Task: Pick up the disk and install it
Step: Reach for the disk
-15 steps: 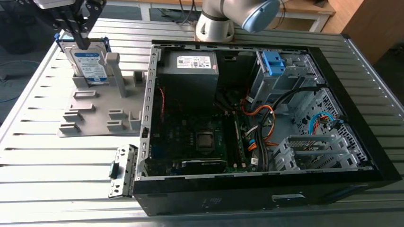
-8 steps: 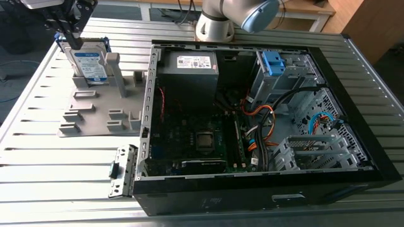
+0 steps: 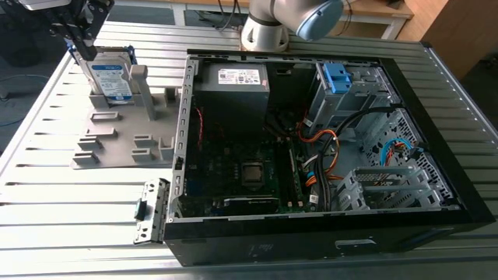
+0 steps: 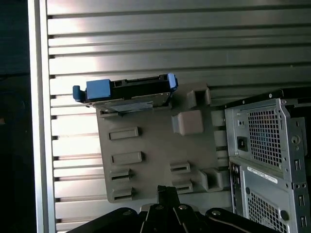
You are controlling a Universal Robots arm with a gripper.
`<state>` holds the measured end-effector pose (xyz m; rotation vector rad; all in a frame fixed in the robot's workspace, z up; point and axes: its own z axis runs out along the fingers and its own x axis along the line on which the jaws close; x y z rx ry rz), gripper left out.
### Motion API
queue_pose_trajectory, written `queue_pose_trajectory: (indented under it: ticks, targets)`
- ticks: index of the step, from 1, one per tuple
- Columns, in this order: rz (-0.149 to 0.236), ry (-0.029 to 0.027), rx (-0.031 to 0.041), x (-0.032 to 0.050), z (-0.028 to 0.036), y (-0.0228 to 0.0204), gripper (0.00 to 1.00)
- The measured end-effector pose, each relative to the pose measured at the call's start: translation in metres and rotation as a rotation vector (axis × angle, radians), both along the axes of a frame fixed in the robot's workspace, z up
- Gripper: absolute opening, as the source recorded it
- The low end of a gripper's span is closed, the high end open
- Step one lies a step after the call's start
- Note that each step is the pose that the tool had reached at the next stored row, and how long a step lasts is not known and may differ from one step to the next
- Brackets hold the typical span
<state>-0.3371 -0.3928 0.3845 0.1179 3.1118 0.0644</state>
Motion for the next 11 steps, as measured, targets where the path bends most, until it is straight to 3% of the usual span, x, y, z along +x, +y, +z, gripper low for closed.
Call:
queue_pose_trajectory:
  ticks: [6,11]
  targets:
    - [0.000,-0.0001,-0.0020,-0.0056,-0.0019,0.0142,0.11]
    - [0.000,0.0000,-0.0021,-0.0130,-0.0039,0.0182,0.11]
